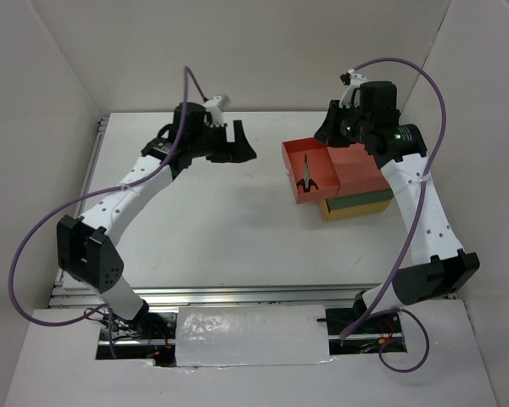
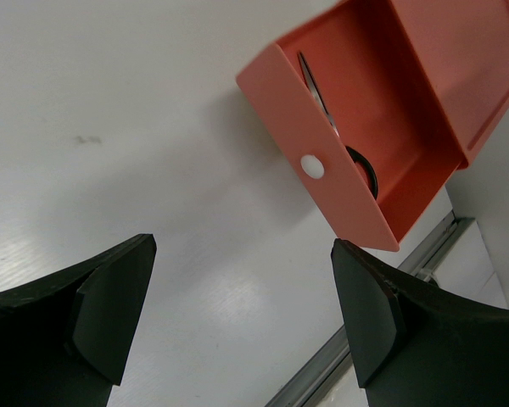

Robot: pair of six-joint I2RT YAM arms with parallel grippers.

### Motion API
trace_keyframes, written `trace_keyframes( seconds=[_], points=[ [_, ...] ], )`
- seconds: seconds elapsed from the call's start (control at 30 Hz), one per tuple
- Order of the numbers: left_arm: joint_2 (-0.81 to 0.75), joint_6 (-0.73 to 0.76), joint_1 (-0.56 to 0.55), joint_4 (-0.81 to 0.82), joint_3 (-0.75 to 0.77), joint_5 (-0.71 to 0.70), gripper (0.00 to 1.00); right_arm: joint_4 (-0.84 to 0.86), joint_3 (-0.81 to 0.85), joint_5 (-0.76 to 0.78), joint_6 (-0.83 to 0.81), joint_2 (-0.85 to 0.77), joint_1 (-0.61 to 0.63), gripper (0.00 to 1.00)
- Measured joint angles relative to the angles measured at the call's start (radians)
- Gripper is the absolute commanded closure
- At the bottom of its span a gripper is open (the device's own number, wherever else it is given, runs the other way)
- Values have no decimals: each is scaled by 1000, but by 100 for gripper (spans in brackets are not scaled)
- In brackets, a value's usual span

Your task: Sort the tools into containers

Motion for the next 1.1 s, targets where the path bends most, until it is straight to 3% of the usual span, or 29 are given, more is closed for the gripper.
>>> trace_keyframes(
  seconds=[0.3, 0.63, 0.73, 0.77, 0.87, 1.1],
  points=[
    [207, -56, -161, -55, 89, -136, 1, 60, -171, 384, -206, -76, 14, 89],
    [369, -89, -221, -99, 304, -286, 1, 66, -216, 503, -280, -6, -6, 76],
    [399, -104, -224, -99, 336, -291, 1, 65, -216, 502, -291, 19, -14, 60],
    [411, -106, -225, -99, 345, -291, 1, 61, -214, 500, -296, 32, -16, 44],
    [437, -108, -225, -97, 363, -290, 1, 52, -206, 494, -308, 58, -18, 32],
    [480, -144, -213, -26, 353, -202, 1, 36, -171, 466, -310, 85, -32, 30]
  ],
)
